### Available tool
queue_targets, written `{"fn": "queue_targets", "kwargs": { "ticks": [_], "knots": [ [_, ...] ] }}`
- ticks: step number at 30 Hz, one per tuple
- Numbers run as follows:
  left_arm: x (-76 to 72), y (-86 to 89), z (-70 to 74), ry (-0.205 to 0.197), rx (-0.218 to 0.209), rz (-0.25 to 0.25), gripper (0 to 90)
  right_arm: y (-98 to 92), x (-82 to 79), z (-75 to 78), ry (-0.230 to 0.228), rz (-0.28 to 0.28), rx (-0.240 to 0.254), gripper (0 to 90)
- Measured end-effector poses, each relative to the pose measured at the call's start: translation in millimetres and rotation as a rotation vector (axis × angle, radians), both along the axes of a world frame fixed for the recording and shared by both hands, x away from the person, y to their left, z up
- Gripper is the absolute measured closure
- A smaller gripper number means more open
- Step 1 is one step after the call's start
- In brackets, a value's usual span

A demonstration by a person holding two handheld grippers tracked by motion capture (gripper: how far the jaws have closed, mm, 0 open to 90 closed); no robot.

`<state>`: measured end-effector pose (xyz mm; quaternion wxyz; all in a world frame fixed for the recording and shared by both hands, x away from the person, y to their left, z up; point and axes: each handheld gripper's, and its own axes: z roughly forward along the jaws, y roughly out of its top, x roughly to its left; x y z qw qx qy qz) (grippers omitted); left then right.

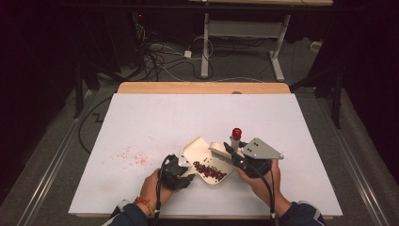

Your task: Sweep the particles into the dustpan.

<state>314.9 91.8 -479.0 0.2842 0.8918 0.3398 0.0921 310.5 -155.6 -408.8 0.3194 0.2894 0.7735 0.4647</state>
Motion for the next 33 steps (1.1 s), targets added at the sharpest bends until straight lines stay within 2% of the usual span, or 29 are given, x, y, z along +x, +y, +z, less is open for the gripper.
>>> {"fn": "queue_targets", "kwargs": {
  "ticks": [5,12,14,16,20,22,25,27,29,33],
  "knots": [
    [2.8,-1.2,-0.6,-0.007,-0.003,0.007,63.7,18.1,-3.5,-0.3,0.014,0.03,-0.002,70.1],
    [7.7,4.4,-0.9,-0.01,-0.001,0.013,63.7,28.2,-7.0,1.6,0.046,0.063,0.005,70.1],
    [8.8,6.4,-0.7,-0.029,0.014,0.013,63.6,28.7,-4.7,4.0,0.053,0.072,0.021,70.1],
    [8.9,7.3,-0.8,-0.048,0.029,0.024,63.5,27.8,-0.7,9.1,0.044,0.067,0.045,70.1],
    [10.4,10.7,-1.5,-0.042,0.016,0.05,63.6,24.6,12.2,16.5,0.018,0.012,0.077,70.1],
    [10.9,11.7,-2.1,-0.033,0.001,0.068,63.6,25.7,16.2,14.9,0.013,-0.009,0.067,70.1],
    [10.5,11.3,-2.0,-0.03,0.003,0.081,63.6,26.8,19.4,11.4,0.009,-0.028,0.05,70.1],
    [10.2,10.6,-2.0,-0.032,0.003,0.091,63.6,28.1,22.3,6.6,0.022,-0.04,0.037,70.1],
    [9.8,10.0,-1.8,-0.042,0.005,0.096,63.5,30.0,23.8,1.8,0.037,-0.041,0.024,70.1],
    [10.4,9.7,-2.3,-0.044,-0.002,0.11,63.6,35.4,18.8,-0.4,0.032,-0.032,0.023,70.1]
  ]
}}
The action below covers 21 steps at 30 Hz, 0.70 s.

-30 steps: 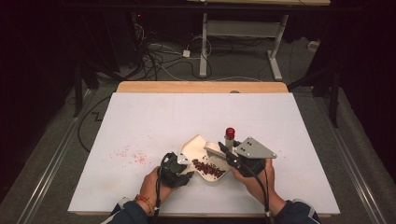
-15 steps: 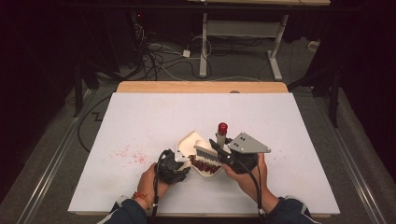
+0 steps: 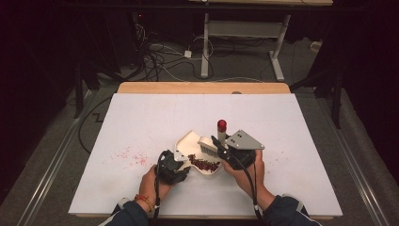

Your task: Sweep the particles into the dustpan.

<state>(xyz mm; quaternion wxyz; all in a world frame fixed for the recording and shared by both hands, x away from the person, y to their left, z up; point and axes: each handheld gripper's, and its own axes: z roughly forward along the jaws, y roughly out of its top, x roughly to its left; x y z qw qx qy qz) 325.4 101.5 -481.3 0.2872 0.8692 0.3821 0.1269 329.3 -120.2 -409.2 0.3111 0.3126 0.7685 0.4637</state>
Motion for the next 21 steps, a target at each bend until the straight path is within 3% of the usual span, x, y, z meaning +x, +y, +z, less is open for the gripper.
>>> {"fn": "queue_targets", "kwargs": {
  "ticks": [4,7,15,21],
  "knots": [
    [0.3,0.7,-0.7,0.003,-0.018,0.018,63.6,8.8,-6.2,-1.1,0.016,0.03,-0.003,70.1],
    [1.0,2.2,-0.7,0.005,-0.029,0.031,63.6,15.3,-8.6,-1.1,0.043,0.051,0.022,70.1],
    [3.9,9.7,0.1,-0.001,-0.035,0.05,63.7,23.9,-12.3,-1.1,0.043,0.07,0.041,70.1],
    [4.7,11.1,-0.8,-0.001,-0.031,0.046,63.7,19.7,-11.0,2.4,0.039,0.066,0.058,70.1]
  ]
}}
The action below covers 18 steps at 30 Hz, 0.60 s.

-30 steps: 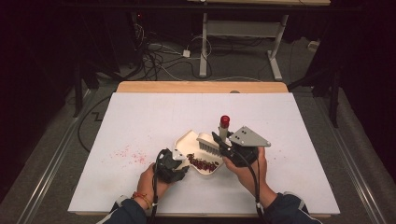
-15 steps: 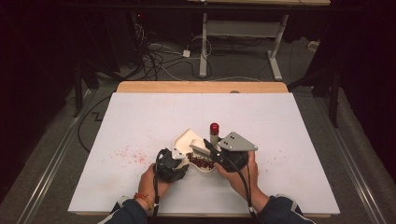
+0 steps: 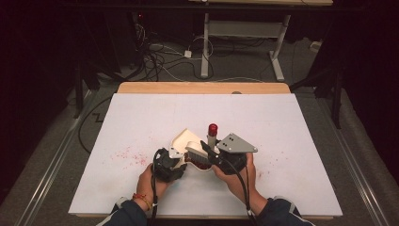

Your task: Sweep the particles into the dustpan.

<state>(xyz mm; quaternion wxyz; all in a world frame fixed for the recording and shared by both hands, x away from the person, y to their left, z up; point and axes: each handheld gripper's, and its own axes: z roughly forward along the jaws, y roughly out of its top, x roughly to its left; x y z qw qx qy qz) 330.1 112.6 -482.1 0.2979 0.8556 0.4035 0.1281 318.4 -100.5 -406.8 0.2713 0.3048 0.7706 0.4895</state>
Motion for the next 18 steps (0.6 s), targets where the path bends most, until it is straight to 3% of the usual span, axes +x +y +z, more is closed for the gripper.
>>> {"fn": "queue_targets", "kwargs": {
  "ticks": [5,8,18],
  "knots": [
    [-0.2,2.9,1.3,-0.017,0.024,-0.014,63.6,-8.7,-3.8,5.7,-0.022,0.004,0.025,70.1],
    [-1.0,4.3,1.7,-0.021,0.029,-0.015,63.6,-15.8,-6.1,8.6,-0.039,0.023,0.012,70.1],
    [-2.1,18.2,6.8,-0.039,0.035,-0.004,63.6,-46.2,-12.3,12.7,-0.037,0.023,-0.013,70.1]
  ]
}}
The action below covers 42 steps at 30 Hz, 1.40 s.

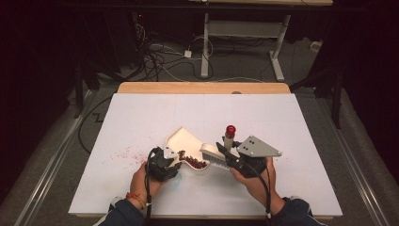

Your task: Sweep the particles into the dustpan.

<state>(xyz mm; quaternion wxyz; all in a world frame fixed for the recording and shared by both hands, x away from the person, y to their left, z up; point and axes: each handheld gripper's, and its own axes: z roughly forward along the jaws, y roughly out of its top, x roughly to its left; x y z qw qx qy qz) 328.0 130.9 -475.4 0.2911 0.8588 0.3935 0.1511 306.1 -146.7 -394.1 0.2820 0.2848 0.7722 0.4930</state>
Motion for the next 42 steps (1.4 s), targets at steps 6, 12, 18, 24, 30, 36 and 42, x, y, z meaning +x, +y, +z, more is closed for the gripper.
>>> {"fn": "queue_targets", "kwargs": {
  "ticks": [6,12,18,24,30,36,42],
  "knots": [
    [0.0,10.1,2.6,-0.001,-0.011,0.006,63.7,-21.8,-2.2,4.7,-0.006,-0.014,-0.019,70.0],
    [-0.9,16.5,3.3,0.004,-0.011,0.008,63.7,-47.1,-1.0,7.2,-0.004,-0.037,-0.012,70.0],
    [-1.8,21.0,2.6,0.012,-0.016,0.011,63.7,-69.7,-2.4,8.4,0.005,-0.047,-0.02,70.1],
    [-4.5,28.0,2.4,0.007,-0.011,0.014,63.7,-89.9,-4.1,9.0,0.015,-0.053,-0.026,70.0],
    [-5.6,36.7,0.8,0.005,-0.012,0.025,63.7,-113.0,-7.8,6.1,0.019,-0.062,-0.024,70.0],
    [-8.0,41.7,-0.1,-0.009,0.009,0.024,63.7,-131.3,-12.5,2.6,0.024,-0.066,-0.043,70.0],
    [-10.0,51.0,-1.8,-0.004,0.003,0.046,63.7,-143.9,-17.2,1.9,0.042,-0.065,-0.034,70.0]
  ]
}}
